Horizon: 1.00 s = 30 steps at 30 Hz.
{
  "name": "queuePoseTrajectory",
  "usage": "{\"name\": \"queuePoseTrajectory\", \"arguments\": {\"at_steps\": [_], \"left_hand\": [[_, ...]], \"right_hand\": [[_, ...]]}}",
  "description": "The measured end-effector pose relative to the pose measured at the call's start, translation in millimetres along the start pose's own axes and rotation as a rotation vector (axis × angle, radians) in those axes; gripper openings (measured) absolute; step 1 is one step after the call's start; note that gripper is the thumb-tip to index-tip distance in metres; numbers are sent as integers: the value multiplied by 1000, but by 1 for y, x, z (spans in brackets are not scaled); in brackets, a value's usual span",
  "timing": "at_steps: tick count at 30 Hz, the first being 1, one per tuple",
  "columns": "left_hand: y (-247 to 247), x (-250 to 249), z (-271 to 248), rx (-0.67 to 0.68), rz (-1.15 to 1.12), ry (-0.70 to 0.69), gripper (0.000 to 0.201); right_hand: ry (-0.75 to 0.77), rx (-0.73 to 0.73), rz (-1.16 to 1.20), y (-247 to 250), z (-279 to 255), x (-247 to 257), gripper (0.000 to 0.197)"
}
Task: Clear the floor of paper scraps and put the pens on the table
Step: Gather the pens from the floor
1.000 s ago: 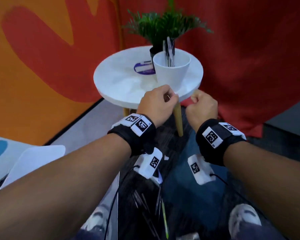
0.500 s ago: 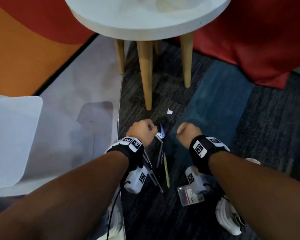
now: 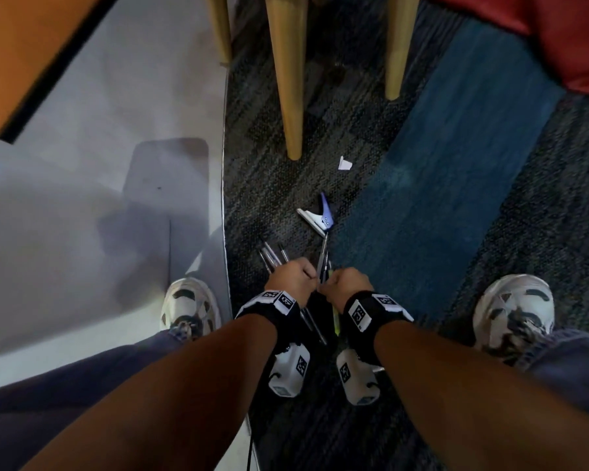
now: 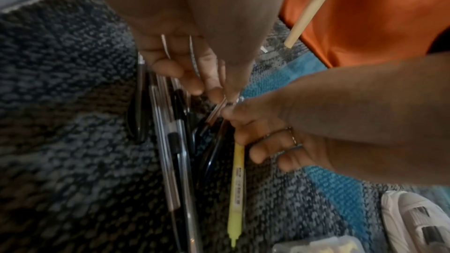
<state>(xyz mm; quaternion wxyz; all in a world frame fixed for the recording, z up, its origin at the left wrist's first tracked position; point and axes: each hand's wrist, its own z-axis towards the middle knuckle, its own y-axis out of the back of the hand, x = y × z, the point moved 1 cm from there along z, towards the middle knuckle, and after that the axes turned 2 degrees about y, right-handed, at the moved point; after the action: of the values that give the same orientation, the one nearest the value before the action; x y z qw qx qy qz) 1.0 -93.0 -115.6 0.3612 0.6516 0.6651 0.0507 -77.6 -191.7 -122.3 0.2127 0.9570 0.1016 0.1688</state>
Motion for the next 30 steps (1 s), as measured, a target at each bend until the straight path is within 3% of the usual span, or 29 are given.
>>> {"name": "queuePoseTrajectory", "arguments": {"at_steps": [3, 6, 9, 14, 23, 27, 30], "left_hand": [[-6, 5, 4, 38, 20, 1, 11], [-11, 4, 5, 52, 169, -128, 26], [-14, 2, 7, 36, 260, -273, 30], [-7, -3, 16, 99, 442, -360, 40], [-6, -5, 21, 41, 500, -418, 27], [1, -5, 24, 41, 539, -458, 22], [6, -14, 20, 24, 575, -531, 19]], "right_hand": [[-32, -47, -48, -5, 5, 5, 35], [-9, -96, -182, -4, 6, 7, 41], [51, -172, -233, 0, 4, 4, 33], [97, -264, -200, 3, 0, -5, 27], [182, -310, -243, 4, 0, -13, 41], [203, -288, -155, 16, -5, -14, 16], [213, -303, -79, 29, -8, -14, 15]]}}
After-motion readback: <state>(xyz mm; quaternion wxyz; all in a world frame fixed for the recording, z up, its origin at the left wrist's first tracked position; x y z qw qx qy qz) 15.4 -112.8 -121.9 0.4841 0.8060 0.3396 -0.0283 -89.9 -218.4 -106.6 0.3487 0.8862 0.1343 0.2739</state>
